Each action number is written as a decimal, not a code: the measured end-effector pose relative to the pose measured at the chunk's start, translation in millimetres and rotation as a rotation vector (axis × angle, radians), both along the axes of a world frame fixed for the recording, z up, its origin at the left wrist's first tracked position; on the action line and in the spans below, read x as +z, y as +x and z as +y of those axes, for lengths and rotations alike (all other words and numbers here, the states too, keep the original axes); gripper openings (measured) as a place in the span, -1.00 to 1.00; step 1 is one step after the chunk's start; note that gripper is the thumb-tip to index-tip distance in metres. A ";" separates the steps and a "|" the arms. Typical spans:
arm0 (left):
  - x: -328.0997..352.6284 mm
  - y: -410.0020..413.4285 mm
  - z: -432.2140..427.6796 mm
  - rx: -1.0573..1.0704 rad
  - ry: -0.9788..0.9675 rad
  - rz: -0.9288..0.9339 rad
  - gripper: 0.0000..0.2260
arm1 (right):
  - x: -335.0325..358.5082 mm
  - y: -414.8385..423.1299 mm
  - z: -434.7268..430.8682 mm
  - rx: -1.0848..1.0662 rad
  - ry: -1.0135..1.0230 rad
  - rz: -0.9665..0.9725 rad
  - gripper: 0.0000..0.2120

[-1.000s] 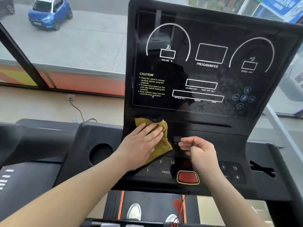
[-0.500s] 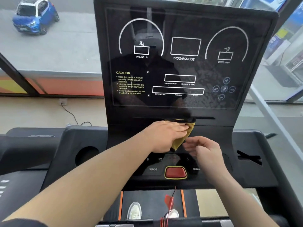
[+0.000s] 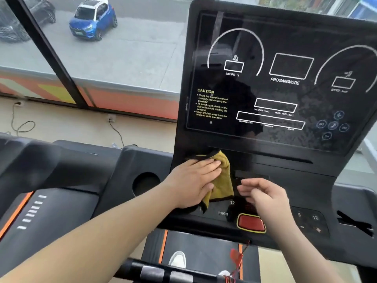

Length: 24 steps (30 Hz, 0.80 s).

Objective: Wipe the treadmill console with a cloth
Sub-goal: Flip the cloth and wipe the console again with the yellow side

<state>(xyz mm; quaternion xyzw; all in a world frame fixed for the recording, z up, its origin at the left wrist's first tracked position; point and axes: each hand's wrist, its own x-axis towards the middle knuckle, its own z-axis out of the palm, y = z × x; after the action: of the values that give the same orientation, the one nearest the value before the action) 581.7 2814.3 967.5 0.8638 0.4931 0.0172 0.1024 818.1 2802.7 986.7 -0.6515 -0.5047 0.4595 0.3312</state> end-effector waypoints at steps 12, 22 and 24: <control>-19.4 48.2 -65.5 0.492 -0.207 0.024 -0.39 | 11.2 36.7 -12.4 0.101 0.026 0.044 -0.70; -15.8 148.2 -78.2 0.372 -0.247 -0.063 -0.45 | 3.0 99.3 -29.7 0.227 0.155 -0.158 -0.74; -18.7 110.4 -79.2 0.528 -0.240 -0.042 -0.46 | -3.9 98.4 -33.5 0.457 0.208 -0.293 -0.69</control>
<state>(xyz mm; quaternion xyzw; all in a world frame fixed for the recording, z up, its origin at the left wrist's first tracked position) 692.1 2735.1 948.9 0.6868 0.6971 0.0025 0.2060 916.6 2769.3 982.7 -0.5429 -0.7251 0.3691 0.2079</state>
